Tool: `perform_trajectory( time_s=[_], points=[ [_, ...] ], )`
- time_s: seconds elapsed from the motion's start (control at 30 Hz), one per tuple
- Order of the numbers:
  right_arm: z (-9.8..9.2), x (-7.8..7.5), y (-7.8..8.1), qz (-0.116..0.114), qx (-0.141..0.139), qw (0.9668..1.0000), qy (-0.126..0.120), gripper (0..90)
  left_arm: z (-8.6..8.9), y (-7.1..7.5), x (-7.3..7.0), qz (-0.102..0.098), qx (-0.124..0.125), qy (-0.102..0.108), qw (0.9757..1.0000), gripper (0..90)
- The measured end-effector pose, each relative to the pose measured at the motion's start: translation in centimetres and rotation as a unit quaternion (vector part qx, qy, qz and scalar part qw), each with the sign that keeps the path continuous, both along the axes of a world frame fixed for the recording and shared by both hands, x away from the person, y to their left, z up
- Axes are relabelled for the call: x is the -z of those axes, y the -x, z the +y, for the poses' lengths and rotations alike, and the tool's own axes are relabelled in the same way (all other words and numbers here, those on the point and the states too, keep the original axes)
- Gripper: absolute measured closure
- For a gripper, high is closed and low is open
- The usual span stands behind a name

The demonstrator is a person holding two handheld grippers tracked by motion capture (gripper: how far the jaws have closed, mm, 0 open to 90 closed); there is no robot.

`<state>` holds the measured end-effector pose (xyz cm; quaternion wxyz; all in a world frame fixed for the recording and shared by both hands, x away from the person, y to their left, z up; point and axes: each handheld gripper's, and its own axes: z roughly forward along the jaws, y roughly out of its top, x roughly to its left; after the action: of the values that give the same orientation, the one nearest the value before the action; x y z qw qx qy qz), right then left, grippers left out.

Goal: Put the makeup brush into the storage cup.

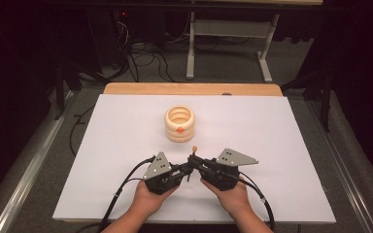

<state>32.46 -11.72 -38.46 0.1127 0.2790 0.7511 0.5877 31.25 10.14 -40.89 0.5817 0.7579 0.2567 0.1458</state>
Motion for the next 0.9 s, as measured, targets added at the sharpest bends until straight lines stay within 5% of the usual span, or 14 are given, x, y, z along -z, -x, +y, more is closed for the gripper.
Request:
perform_trajectory(
  time_s=[0.5, 0.9],
  points=[
    [0.0, -0.04, 0.06, -0.006, 0.002, 1.0, 0.003, 84.1, 0.03, -0.01, -0.04, 0.001, 0.0, 0.001, 1.0, 83.0],
    [-0.29, -0.29, -0.03, -0.006, -0.001, 1.0, -0.002, 68.7, 0.26, -0.04, -0.12, -0.004, -0.007, 0.001, 1.0, 83.1]
  ],
)
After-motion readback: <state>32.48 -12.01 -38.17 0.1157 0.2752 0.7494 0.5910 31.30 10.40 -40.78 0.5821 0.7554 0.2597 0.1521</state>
